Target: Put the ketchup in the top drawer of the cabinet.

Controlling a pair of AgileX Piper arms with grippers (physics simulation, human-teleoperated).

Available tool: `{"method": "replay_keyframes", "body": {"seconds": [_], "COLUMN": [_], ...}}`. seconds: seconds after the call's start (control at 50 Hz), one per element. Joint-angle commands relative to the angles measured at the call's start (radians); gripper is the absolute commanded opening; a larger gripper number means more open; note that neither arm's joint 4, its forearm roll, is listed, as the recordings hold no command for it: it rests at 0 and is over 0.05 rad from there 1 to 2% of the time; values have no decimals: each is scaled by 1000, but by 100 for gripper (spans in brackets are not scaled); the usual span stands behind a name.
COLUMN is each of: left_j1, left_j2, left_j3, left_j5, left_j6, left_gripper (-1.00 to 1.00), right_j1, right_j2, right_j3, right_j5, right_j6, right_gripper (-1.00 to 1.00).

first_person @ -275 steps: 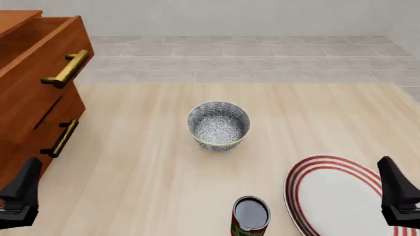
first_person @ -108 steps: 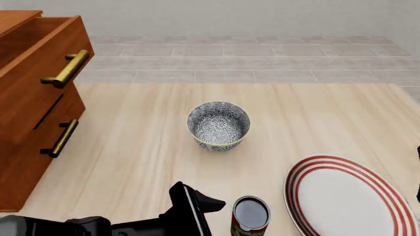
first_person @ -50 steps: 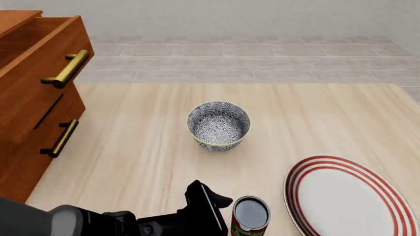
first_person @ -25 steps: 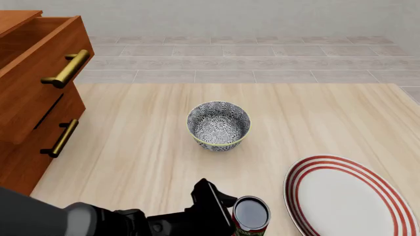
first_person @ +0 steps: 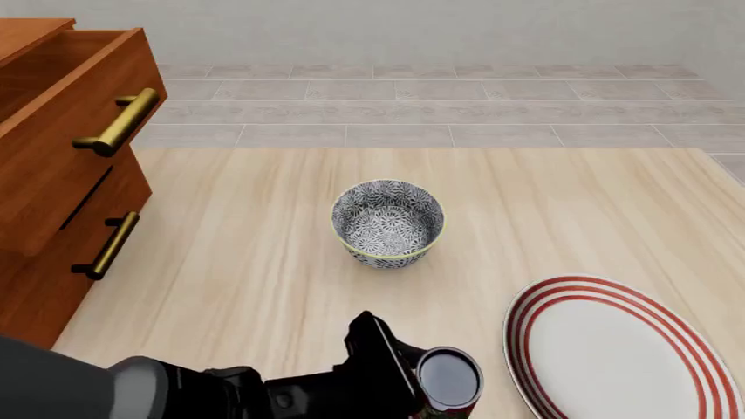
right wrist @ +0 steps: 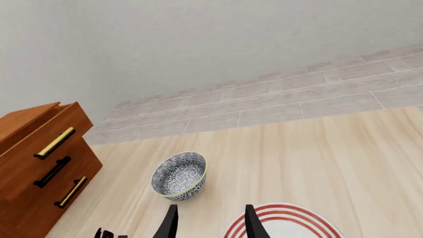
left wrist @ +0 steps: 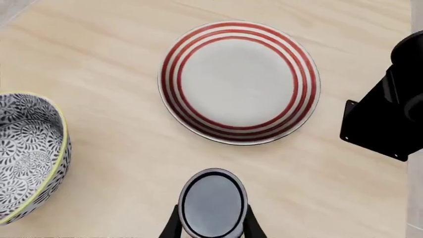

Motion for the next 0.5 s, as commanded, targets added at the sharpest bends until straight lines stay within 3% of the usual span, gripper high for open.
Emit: {"method": "replay_keyframes", "body": {"seconds": [0.02, 0.22, 0.5], "left_j1": [-4, -5, 29], "left_j2": [-89, -173, -472], "left_j3": [1, -6, -40], "left_j5": [63, 138, 376], "left_j6": [7, 25, 42], "left_gripper": [-100, -100, -100], "right_j1": [0, 0, 0], "right_j2": [0, 0, 0], "right_j3": [0, 0, 0], "right_j5": [0, 0, 0], "right_j6": [0, 0, 0], "right_gripper": [100, 100, 100]}}
